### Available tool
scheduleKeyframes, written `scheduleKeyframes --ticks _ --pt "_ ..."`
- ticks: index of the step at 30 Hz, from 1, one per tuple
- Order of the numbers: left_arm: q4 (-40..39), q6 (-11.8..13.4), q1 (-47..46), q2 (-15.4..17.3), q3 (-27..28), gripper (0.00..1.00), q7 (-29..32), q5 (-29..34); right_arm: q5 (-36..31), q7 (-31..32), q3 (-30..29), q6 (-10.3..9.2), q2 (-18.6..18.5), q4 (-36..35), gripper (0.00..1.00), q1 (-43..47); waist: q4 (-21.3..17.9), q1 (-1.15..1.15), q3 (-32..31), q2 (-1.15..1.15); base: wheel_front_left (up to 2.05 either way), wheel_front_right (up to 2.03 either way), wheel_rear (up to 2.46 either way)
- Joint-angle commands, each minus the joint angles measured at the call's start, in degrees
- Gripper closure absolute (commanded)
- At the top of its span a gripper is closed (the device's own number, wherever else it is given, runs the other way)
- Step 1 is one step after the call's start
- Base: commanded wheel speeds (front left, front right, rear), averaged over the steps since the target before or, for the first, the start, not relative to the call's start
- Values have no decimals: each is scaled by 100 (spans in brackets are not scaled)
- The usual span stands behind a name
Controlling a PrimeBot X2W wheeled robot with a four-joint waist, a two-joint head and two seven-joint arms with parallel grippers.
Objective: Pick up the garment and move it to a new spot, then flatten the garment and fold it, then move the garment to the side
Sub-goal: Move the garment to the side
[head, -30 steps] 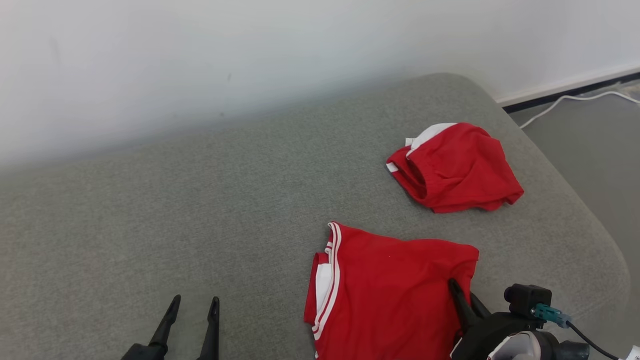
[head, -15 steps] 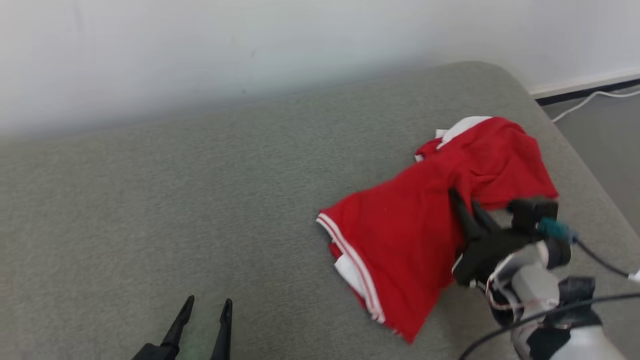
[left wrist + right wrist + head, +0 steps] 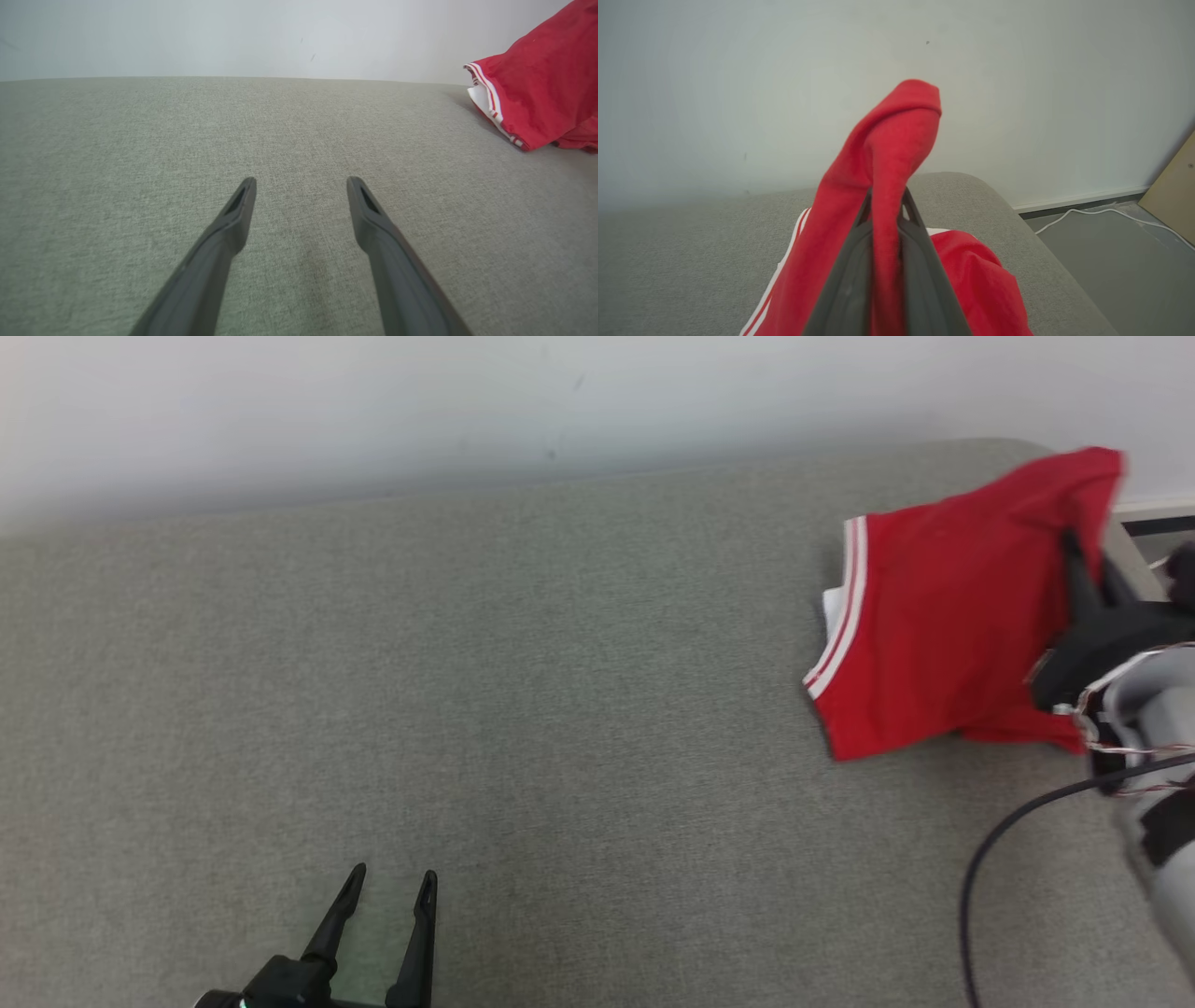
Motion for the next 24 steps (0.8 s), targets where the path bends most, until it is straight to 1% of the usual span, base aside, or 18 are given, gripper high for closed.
scheduleKeyframes --ticks 1,4,5,6,8,9,10,11,14,16,18,20,22,24 --pt "-16 13 -33 3 -5 0 -3 -46 -108 -26 -26 -7 -122 72 100 -81 123 -1 104 -1 0 0 0" --pt "-38 -7 -124 5 -16 0 -3 -56 -372 -25 -280 -7 -372 426 100 -203 216 -1 161 -1 0 0 0" --pt "-41 -16 -147 4 -5 0 -3 -36 -484 -26 -365 -7 -451 537 97 -233 240 -1 194 -1 0 0 0" --pt "-38 -29 -153 3 0 0 -3 -13 -571 -25 -496 -7 -512 624 59 -281 261 -1 222 -1 0 0 0" --pt "-23 -61 -183 3 9 0 -3 33 -769 -26 -817 -7 -579 762 36 -355 300 -1 286 -1 0 0 0" --pt "-13 -56 -203 5 15 0 -3 58 -862 -26 -1002 -7 -602 808 36 -390 317 -1 314 -1 0 0 0" --pt "-7 -77 -225 4 16 0 -3 76 -992 -25 -1238 -7 -648 831 21 -428 338 -1 353 -1 0 0 0" --pt "-2 -93 -243 3 18 0 -3 102 -1140 -25 -1455 -7 -683 834 0 -445 355 -1 382 -1 0 0 0" --pt "16 -104 -243 4 38 0 -3 154 -1710 -25 -2261 -7 -723 612 0 -439 416 -1 458 -1 0 0 0" --pt "20 -103 -256 3 57 0 -3 172 -2129 -24 -2766 -7 -558 303 0 -264 452 -1 472 -1 0 0 0" --pt "24 -75 -242 5 83 0 -3 204 -2481 -21 -3128 -7 -282 -59 0 -54 474 -1 458 -1 0 0 0" --pt "30 -47 -199 3 108 0 -3 226 -2750 -25 -3365 -7 -34 -454 0 131 485 -1 404 -1 0 0 0" --pt "28 -9 -144 4 147 0 -3 246 -2895 -26 -3438 -7 247 -847 0 318 491 -1 322 -1 0 0 0" --pt "20 40 -86 2 188 0 -3 253 -2938 -24 -3333 -7 518 -1166 0 577 495 -1 231 -1 0 0 0"
